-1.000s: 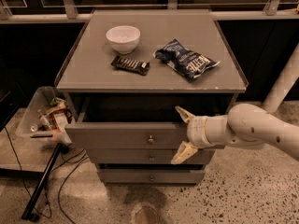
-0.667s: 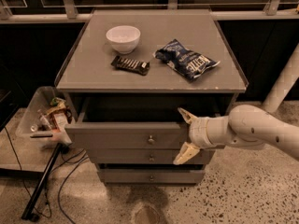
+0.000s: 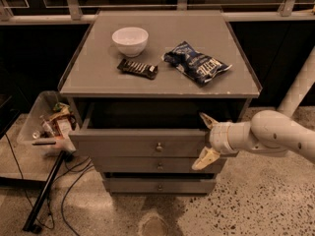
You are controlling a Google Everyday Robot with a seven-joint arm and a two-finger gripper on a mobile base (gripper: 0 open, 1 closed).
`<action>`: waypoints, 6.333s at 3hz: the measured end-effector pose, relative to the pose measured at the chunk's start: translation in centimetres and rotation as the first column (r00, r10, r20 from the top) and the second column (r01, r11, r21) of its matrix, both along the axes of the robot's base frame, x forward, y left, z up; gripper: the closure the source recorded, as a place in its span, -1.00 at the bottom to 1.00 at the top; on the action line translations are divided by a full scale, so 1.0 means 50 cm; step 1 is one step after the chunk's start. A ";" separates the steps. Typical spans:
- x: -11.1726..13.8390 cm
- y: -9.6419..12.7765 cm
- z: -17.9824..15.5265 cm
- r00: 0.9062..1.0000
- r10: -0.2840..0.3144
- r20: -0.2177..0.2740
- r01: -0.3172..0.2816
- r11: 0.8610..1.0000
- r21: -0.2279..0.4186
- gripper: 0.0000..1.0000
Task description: Open top drawer
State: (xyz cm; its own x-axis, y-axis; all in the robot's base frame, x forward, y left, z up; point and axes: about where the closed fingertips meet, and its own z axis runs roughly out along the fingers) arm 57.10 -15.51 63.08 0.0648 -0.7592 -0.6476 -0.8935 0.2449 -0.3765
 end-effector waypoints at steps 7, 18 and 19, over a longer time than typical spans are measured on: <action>-0.008 -0.004 0.021 1.000 -0.020 -0.008 0.020 1.000 -0.001 1.00; -0.058 -0.015 0.024 0.999 -0.046 -0.012 0.046 0.999 -0.004 1.00; -0.058 -0.015 0.024 0.999 -0.046 -0.012 0.046 0.999 -0.004 0.64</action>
Offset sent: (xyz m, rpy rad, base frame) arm 0.0001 -0.0002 0.0000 -0.0002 -0.0001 -0.0004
